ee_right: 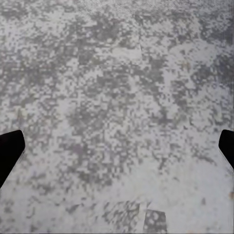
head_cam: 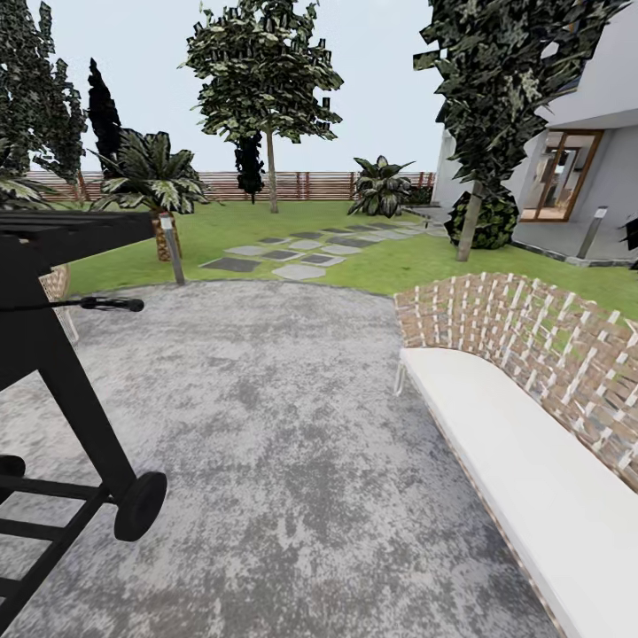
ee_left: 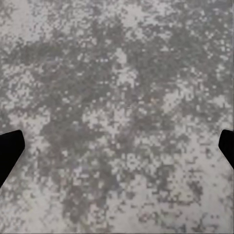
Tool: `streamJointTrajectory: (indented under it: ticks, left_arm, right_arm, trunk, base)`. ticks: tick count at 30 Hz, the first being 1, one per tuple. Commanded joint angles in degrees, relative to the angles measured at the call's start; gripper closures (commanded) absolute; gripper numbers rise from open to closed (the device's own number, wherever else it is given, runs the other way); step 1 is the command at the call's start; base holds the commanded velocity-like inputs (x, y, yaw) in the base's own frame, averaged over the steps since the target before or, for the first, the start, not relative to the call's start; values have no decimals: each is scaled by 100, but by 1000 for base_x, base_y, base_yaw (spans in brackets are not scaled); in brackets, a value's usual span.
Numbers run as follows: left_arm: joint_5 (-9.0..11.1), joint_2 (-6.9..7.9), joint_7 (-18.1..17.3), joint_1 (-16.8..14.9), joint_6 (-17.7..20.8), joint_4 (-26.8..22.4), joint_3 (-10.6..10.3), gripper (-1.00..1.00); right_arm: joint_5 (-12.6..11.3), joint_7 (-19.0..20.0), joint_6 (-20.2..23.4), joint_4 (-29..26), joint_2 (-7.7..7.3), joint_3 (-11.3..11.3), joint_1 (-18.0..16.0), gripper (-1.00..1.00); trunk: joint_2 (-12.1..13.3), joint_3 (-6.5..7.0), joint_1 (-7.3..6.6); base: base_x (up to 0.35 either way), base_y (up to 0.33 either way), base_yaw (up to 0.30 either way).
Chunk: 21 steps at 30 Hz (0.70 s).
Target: In the garden, pick up the pesticide atomizer on the floor and spray pesticide onto both trees until each tree trunk is fully covered.
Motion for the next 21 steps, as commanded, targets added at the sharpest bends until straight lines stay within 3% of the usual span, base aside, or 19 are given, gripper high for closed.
streamJointTrajectory:
  ticks: [1, 21]
  left_arm:
    - [4, 0, 7, -3, -19, 4, -4, -100]
    - [4, 3, 7, -3, -19, 5, -4, -100]
  right_arm:
    - [4, 0, -17, 4, -1, 2, -3, -100]
    - [3, 22, -18, -7, -1, 2, -3, -100]
  trunk:
    - [-2, -5, 2]
    - [-2, -5, 2]
  base:
    - [339, 0, 0]
    - [339, 0, 0]
